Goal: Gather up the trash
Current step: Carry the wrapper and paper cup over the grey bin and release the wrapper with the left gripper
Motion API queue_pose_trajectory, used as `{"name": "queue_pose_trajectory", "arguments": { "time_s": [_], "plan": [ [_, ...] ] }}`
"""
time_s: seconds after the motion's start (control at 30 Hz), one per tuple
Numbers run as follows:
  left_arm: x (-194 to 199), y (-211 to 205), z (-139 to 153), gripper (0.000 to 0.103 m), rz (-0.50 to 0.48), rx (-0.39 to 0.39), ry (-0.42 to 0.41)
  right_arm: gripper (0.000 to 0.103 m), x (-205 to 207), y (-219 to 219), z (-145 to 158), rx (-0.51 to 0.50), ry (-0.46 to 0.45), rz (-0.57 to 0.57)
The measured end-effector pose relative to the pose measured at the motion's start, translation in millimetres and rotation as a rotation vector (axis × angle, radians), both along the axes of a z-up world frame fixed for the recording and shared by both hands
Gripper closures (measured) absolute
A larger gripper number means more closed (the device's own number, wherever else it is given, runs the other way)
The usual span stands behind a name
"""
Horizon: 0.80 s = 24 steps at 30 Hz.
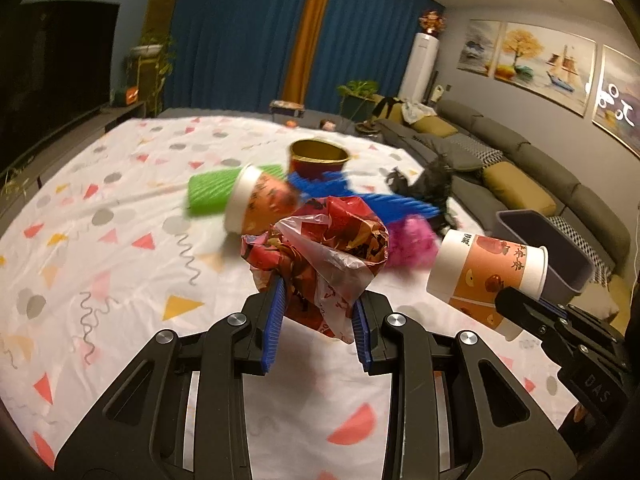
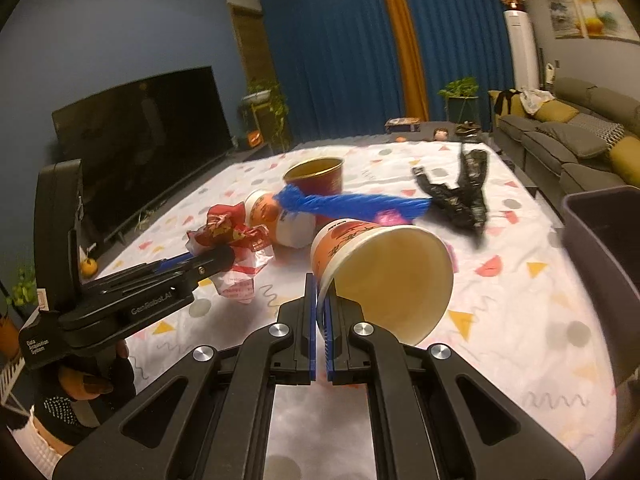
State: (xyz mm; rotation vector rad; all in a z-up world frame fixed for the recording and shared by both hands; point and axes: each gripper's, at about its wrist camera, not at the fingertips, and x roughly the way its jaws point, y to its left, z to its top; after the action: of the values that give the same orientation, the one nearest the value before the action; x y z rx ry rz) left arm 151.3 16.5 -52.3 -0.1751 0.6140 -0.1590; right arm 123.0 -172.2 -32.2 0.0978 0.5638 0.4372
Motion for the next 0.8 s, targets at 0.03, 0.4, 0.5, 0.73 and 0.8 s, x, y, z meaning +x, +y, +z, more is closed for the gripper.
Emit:
{"name": "queue_pose_trajectory", "arguments": {
  "time_s": [0.03,0.4,0.5,0.73,0.8],
  "plan": [
    [-2.0,-5.7,3.4,0.074,-0.01,0.007,-0.007,0.099,-2.3,-4.2,1.9,0.005,-0.005,-0.008],
    [-13.3,-88.7,24.2,0.073,-0.155,0.062,-0.062,0.099,-35.2,-67.2,23.4,0.019,-0.084,-0.127],
    [-13.1,-109.8,26.7,0.074,-0.194,0.066,-0.069,0.099,-41.0,-88.3,27.7,0.017,-0.097,-0.172],
    [-9.3,-160.9,35.5,0.074,-0.285,0.085,-0.098,0.099,-45.7,-140.2,34.1,0.004,-0.127,-0.31],
    [-6.5,-177.0,39.2,0.074,-0.311,0.087,-0.109,0.099,-43.7,-156.6,36.8,0.008,-0.136,-0.358]
  ]
}}
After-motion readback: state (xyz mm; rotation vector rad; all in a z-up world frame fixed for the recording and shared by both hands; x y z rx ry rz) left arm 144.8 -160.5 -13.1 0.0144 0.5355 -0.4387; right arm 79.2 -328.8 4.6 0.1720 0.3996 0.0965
